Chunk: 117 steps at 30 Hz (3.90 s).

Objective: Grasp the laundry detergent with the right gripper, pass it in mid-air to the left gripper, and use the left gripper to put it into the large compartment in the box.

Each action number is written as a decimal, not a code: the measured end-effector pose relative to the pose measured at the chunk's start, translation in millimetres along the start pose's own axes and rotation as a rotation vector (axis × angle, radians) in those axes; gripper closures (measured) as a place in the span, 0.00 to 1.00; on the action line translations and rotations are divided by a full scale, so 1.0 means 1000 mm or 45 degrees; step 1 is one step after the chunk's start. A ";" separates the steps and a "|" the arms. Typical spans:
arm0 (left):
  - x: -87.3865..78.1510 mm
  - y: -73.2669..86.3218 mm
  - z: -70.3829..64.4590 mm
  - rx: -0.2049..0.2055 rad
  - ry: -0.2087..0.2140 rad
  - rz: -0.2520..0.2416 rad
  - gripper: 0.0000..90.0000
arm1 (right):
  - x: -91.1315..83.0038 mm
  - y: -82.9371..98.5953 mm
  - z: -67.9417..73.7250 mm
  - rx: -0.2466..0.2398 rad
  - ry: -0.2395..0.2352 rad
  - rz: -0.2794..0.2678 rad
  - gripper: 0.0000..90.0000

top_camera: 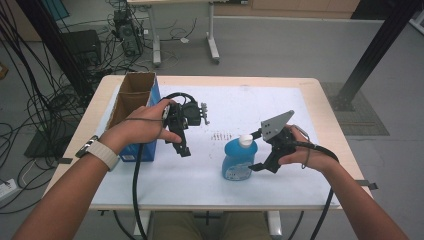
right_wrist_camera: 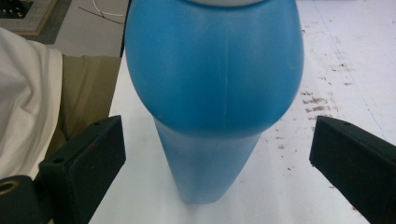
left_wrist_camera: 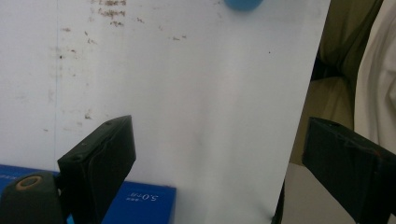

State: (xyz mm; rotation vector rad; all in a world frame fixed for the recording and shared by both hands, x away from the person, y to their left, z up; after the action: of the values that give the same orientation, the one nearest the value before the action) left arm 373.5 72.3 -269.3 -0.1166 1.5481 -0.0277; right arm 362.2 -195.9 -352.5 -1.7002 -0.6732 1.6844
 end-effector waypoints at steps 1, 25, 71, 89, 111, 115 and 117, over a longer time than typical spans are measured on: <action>0.000 0.000 0.000 0.000 0.001 0.000 0.11 | 0.000 0.000 0.000 -0.001 0.000 0.001 0.04; -0.001 0.002 0.000 -0.006 -0.005 -0.002 0.11 | 0.000 0.000 0.000 0.001 -0.009 -0.014 0.05; -0.001 0.003 0.000 -0.016 -0.009 0.000 0.11 | -0.002 0.001 0.001 0.018 -0.027 -0.034 0.06; -0.002 0.004 0.001 -0.019 -0.010 -0.002 0.11 | -0.002 0.001 0.000 0.024 -0.017 -0.036 0.05; -0.002 0.004 0.001 -0.019 -0.011 -0.005 0.11 | -0.001 0.001 0.000 0.027 -0.020 -0.033 0.05; -0.002 0.004 0.001 -0.020 -0.012 -0.005 0.12 | -0.001 0.001 0.000 0.029 -0.019 -0.035 0.05; -0.002 0.004 0.001 -0.020 -0.012 -0.005 0.11 | -0.001 0.001 0.000 0.027 -0.018 -0.037 0.05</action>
State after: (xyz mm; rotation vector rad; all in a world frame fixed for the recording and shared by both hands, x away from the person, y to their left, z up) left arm 374.0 76.5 -268.1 -0.1326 1.5390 -0.0181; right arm 362.2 -197.1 -352.5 -1.6575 -0.6806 1.6796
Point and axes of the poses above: each handheld gripper's, and its own axes: x roughly forward along the jaws, y roughly out of its underside, z roughly to its left, the point moved 1 cm from there along x, roughly forward along the jaws, and after that the axes turned 5 degrees about x, right-handed, at the moved point
